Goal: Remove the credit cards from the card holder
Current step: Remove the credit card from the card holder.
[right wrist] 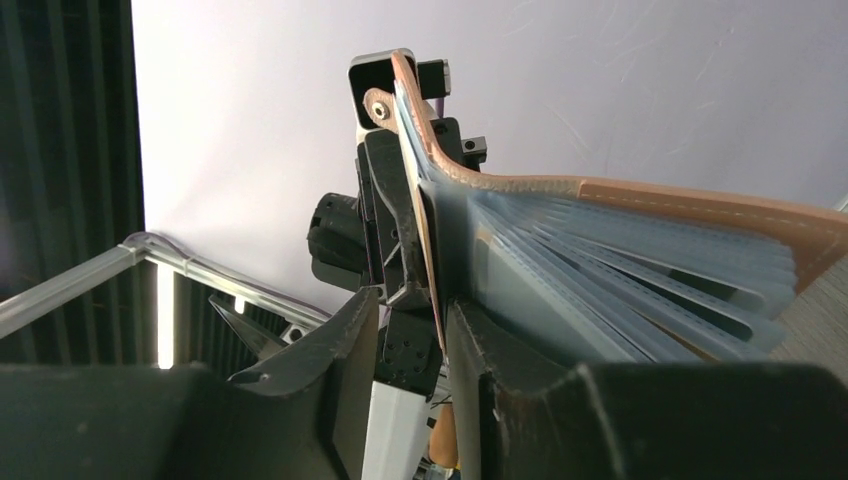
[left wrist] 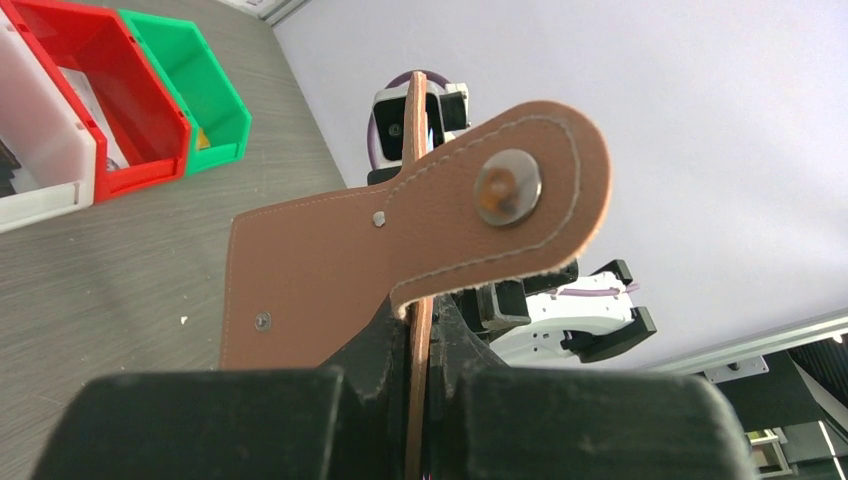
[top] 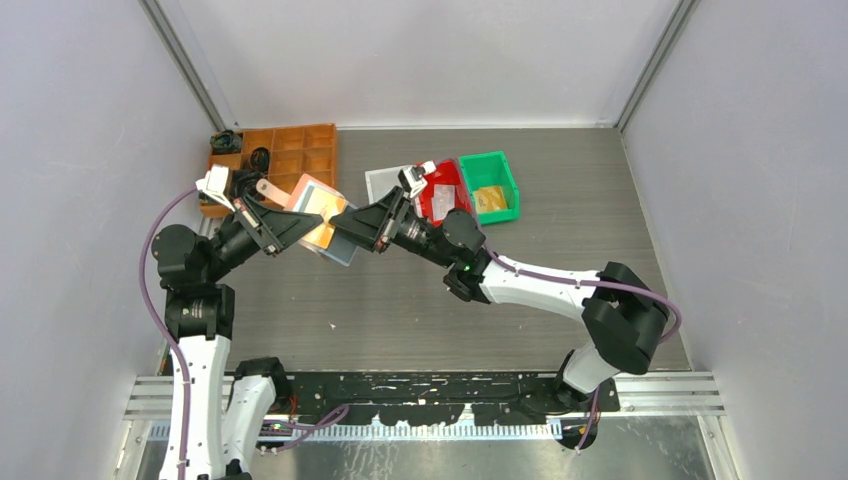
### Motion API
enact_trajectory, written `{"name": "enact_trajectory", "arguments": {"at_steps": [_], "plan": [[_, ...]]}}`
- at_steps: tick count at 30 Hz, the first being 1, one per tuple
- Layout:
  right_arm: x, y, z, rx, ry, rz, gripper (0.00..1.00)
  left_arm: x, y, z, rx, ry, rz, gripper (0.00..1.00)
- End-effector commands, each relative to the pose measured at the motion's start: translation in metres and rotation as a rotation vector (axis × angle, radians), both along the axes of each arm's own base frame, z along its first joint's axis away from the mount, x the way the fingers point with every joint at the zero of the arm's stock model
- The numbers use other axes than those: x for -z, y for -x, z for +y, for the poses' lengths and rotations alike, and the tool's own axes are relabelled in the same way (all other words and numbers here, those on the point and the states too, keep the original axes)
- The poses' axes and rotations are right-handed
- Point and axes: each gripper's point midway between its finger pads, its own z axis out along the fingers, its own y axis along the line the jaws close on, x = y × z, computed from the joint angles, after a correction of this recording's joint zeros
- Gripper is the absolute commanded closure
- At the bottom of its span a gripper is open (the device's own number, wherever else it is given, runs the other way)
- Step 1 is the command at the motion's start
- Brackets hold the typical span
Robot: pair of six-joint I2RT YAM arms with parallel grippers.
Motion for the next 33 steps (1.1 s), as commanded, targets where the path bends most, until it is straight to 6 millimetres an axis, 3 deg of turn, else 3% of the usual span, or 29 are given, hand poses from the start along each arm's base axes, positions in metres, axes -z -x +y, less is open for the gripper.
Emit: {"name": "enact_trajectory", "arguments": {"at_steps": [1,4,7,10,23,27,33], "plan": [[-0.022,-0.005,0.001,0.011,-0.069,-0.014,0.66,-0.041,0.025,-0.007,0.049,-0.013,-0.154,1.0],[-0.022,-0.004,0.002,0.006,-0.069,-0.013,0.8,-0.04,0.024,-0.007,0.047,-0.012,-0.149,1.0],[-0.017,-0.004,-0.003,0.021,-0.053,-0.011,0.93,-0.039,0.023,-0.006,0.042,-0.01,-0.144,0.93],[-0.009,-0.003,-0.007,0.033,-0.029,-0.01,0.99,-0.039,0.021,-0.006,0.036,-0.005,-0.138,0.86],[0.016,0.004,-0.018,0.057,0.073,-0.027,0.99,-0.044,0.018,-0.004,0.021,-0.004,-0.142,0.82],[0.018,0.009,-0.022,0.052,0.083,-0.037,0.99,-0.044,0.016,-0.004,0.016,-0.01,-0.145,0.87],[0.02,0.012,-0.044,0.074,0.1,-0.054,0.99,-0.04,0.012,-0.002,0.003,-0.035,-0.151,0.92]]}}
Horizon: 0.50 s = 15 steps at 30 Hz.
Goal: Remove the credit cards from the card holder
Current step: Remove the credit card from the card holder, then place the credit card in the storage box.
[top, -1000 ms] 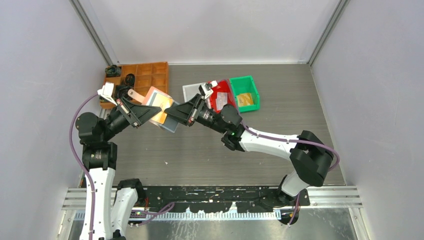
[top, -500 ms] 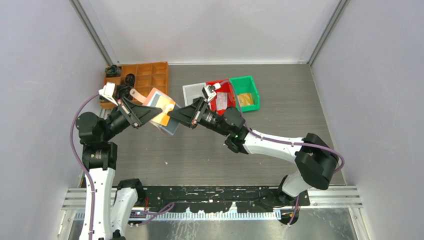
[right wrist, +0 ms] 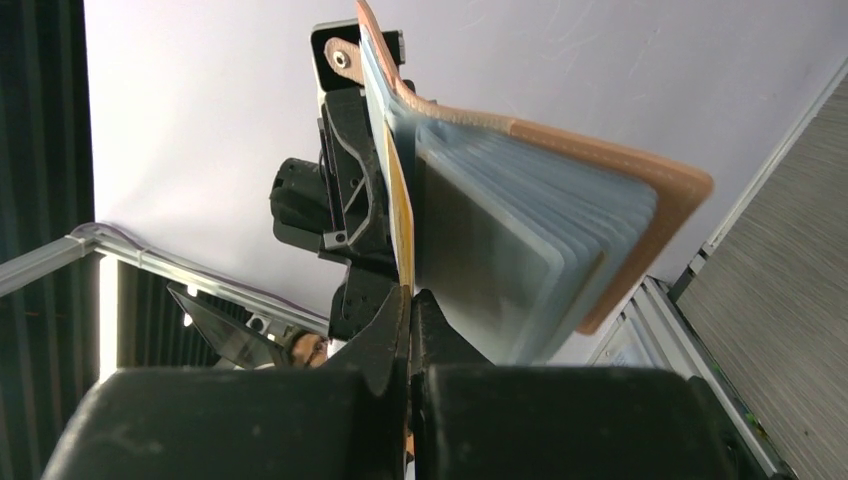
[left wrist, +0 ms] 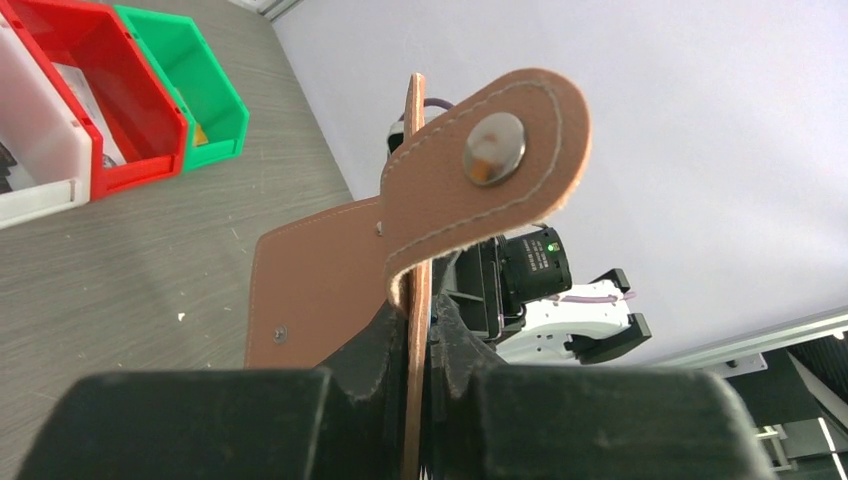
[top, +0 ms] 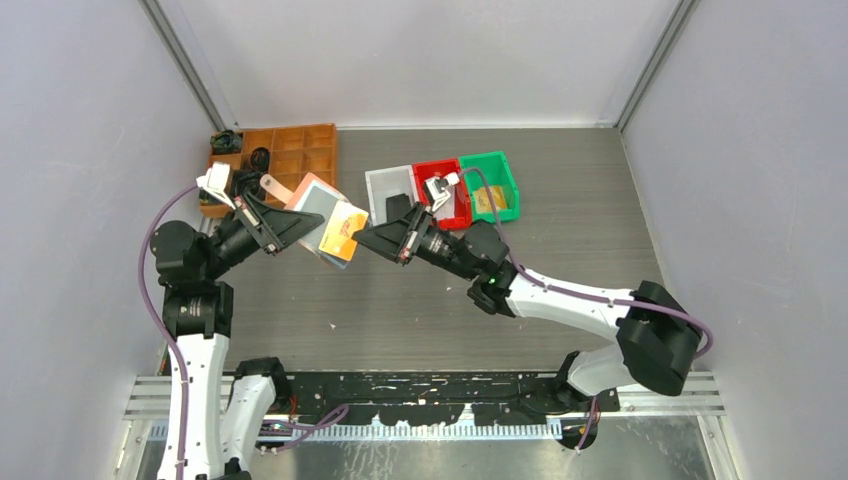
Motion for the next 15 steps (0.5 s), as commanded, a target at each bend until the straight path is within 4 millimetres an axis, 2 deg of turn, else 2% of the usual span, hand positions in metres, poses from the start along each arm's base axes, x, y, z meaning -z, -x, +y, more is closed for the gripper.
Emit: {"name": "enact_trajectory", "arguments": {"at_steps": [1,5,7,8,10,11,15], "plan": [[0.0,0.002,-0.02,0.028,0.024,-0.034,0.99,-0.034,0.011,-0.002,-0.004,-0.038,-0.166,0.94],[0.0,-0.002,-0.041,0.029,0.047,-0.028,0.99,-0.021,0.001,0.003,-0.048,-0.1,-0.162,1.0],[0.004,-0.011,-0.056,0.043,0.077,-0.013,0.99,-0.012,-0.005,0.007,-0.068,-0.154,-0.166,1.0],[0.013,-0.019,-0.065,0.061,0.121,0.014,0.99,-0.008,-0.007,0.008,-0.075,-0.178,-0.157,1.0],[0.019,-0.034,-0.088,0.114,0.188,0.017,0.99,0.001,-0.01,0.011,-0.083,-0.233,-0.152,1.0],[0.035,-0.045,-0.101,0.148,0.268,0.045,0.99,0.005,-0.011,0.011,-0.079,-0.25,-0.147,1.0],[0.064,-0.086,-0.169,0.332,0.546,0.047,0.99,0.016,-0.008,0.011,-0.039,-0.324,-0.168,1.0]]}}
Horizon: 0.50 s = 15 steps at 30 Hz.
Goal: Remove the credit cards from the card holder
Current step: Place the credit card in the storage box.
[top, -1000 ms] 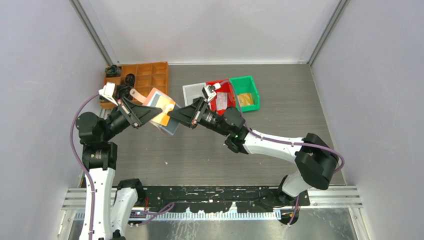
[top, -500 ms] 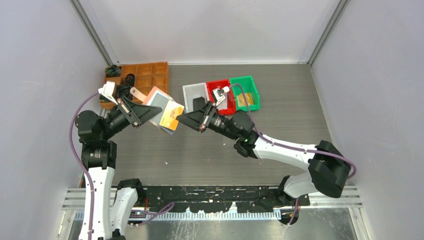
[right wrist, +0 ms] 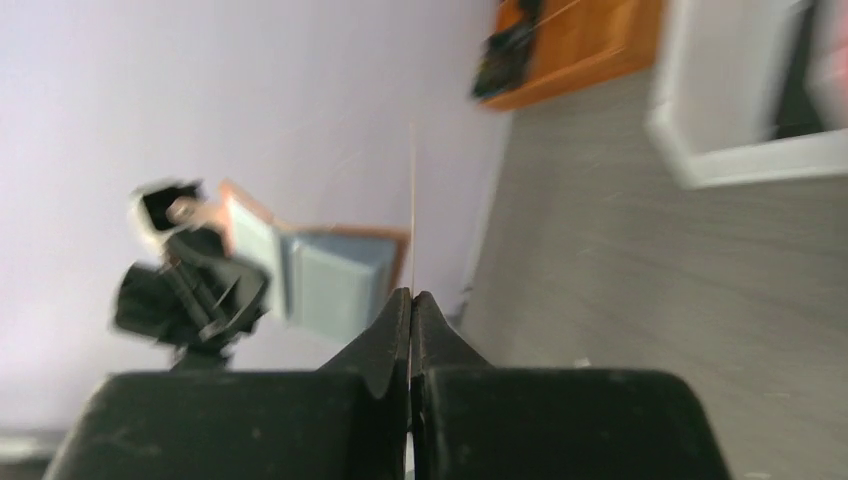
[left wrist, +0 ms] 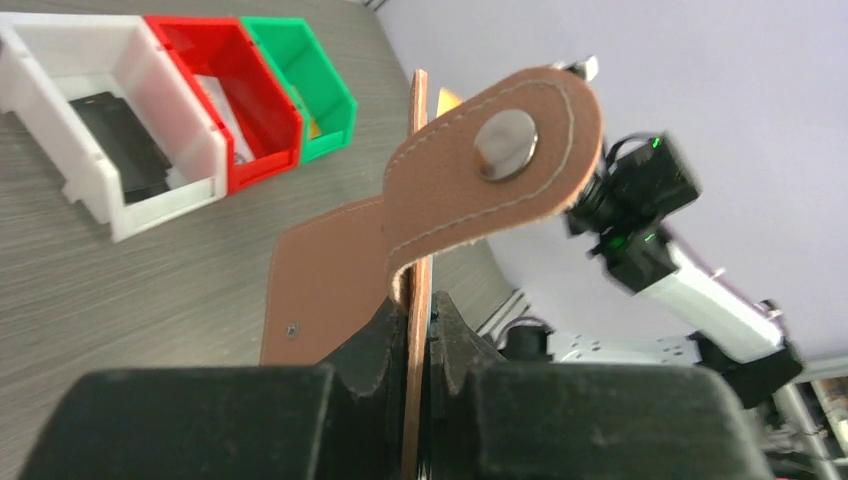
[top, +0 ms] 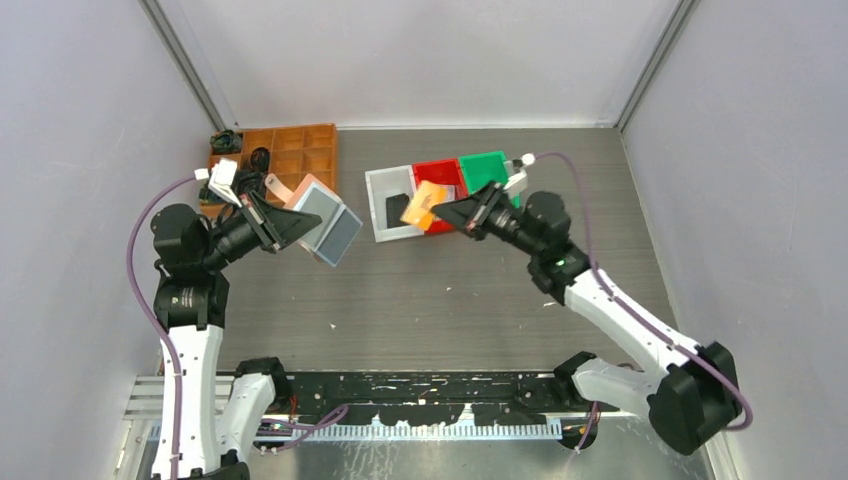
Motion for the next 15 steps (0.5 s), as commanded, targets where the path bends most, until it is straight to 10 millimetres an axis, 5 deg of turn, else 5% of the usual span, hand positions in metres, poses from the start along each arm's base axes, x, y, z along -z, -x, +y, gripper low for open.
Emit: {"name": "enact_trajectory", "arguments": {"at_steps": [1,5,8,15], "plan": [[0.028,-0.028,-0.068,0.128,0.362,-0.003,0.99,-0.001,0.009,0.0,0.04,-0.132,-0.108,1.0],[0.041,-0.081,-0.138,0.366,0.785,-0.02,0.99,0.006,0.019,-0.006,0.127,-0.164,-0.136,1.0],[0.047,-0.12,-0.165,0.435,1.022,-0.005,1.0,0.005,0.028,-0.012,0.21,-0.149,-0.125,1.0],[0.112,-0.182,-0.179,0.365,1.243,0.113,0.99,0.007,0.038,-0.012,0.221,-0.194,-0.154,1.0]]}}
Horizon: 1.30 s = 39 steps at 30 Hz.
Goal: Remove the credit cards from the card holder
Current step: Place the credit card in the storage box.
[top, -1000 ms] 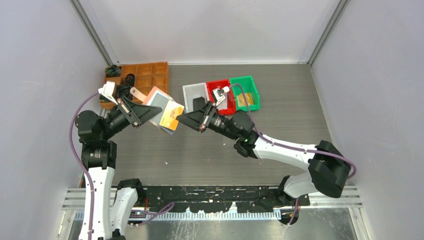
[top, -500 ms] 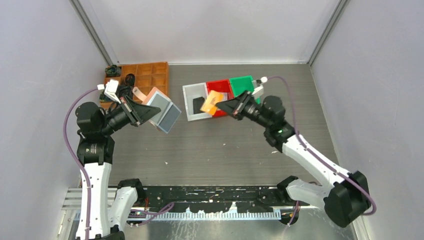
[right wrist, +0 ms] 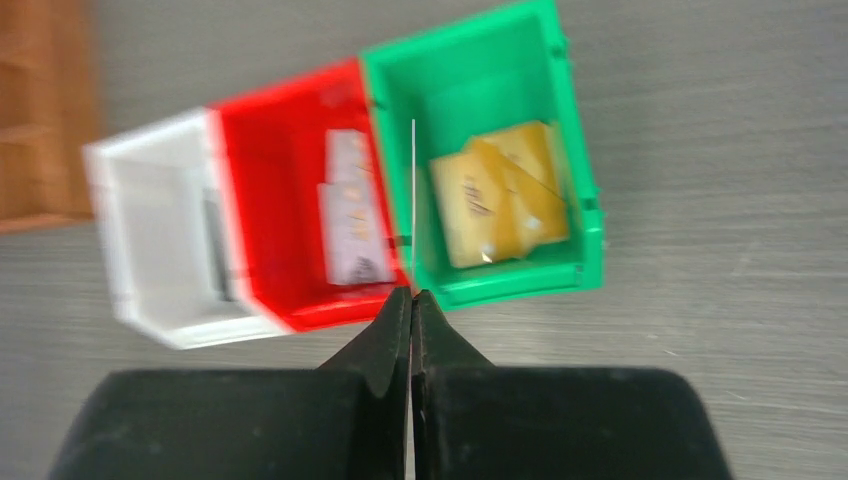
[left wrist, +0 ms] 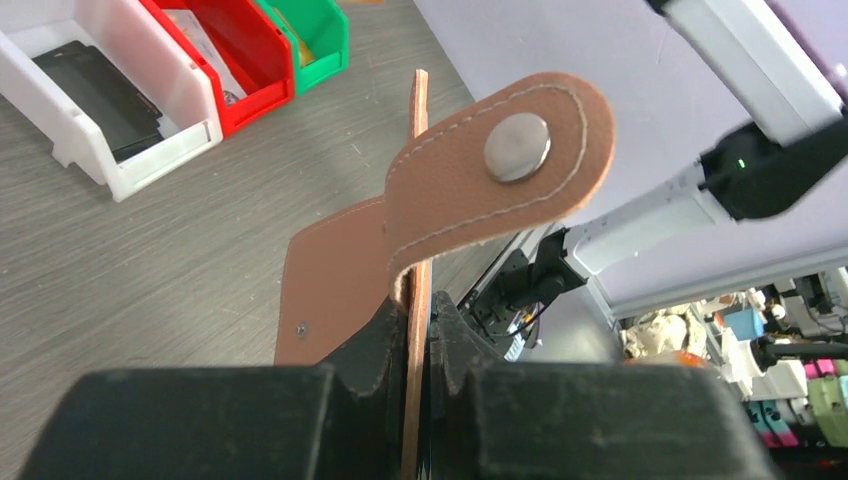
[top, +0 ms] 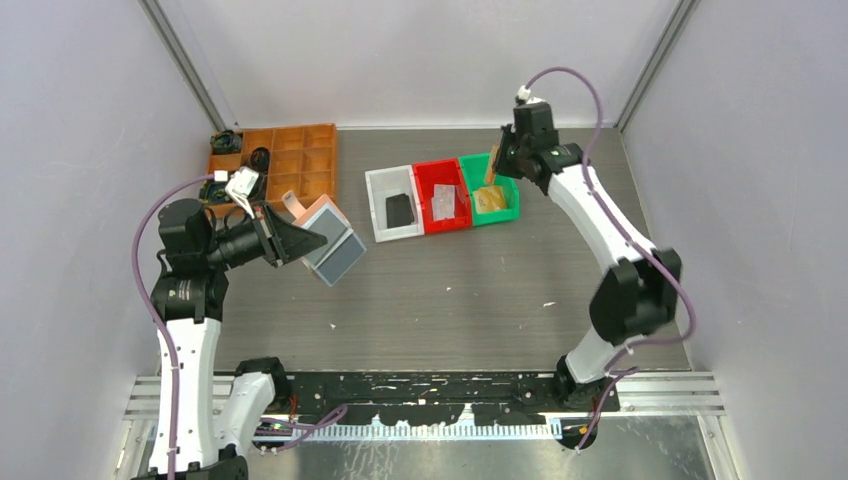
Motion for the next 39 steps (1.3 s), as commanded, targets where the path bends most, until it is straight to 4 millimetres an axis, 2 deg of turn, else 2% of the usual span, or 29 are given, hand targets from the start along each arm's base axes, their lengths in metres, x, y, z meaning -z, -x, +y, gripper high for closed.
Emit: {"name": "enact_trajectory", "arguments": {"at_steps": [1,8,12,16,21,22,25,27,29,33,36,39], "plan": [[0.053,-0.011,-0.032,0.013,0.223,0.15,0.99,-0.025,0.02,-0.006,0.071,-0.027,-0.145,1.0],[0.085,-0.044,-0.024,-0.016,0.224,0.186,0.99,-0.035,0.027,-0.009,0.096,-0.003,-0.162,0.99],[0.108,-0.057,-0.011,-0.053,0.181,0.222,0.99,-0.037,0.028,-0.01,0.107,0.006,-0.163,0.99],[0.128,-0.065,0.006,-0.1,0.109,0.249,0.99,-0.039,0.031,-0.012,0.121,0.02,-0.168,0.99],[0.143,-0.07,0.009,-0.107,0.028,0.284,0.99,-0.048,0.036,-0.014,0.137,0.038,-0.176,1.0],[0.146,-0.071,0.008,-0.102,0.031,0.29,0.98,-0.049,0.037,-0.014,0.139,0.04,-0.178,1.0],[0.146,-0.068,-0.002,-0.075,0.072,0.313,0.82,-0.053,0.038,-0.015,0.144,0.047,-0.185,1.0],[0.138,-0.066,-0.009,-0.053,0.101,0.308,0.68,-0.055,0.039,-0.015,0.146,0.052,-0.187,1.0],[0.121,-0.063,-0.014,-0.034,0.113,0.276,0.58,-0.058,0.039,-0.016,0.147,0.061,-0.187,1.0],[0.061,-0.05,-0.008,-0.04,0.052,0.139,0.43,-0.066,0.042,-0.017,0.156,0.09,-0.175,1.0],[0.0,-0.021,0.008,-0.09,-0.029,0.0,0.29,-0.074,0.043,-0.018,0.162,0.113,-0.172,1.0],[-0.036,0.02,0.027,-0.169,-0.112,-0.093,0.2,-0.081,0.045,-0.019,0.164,0.135,-0.172,1.0]]}}
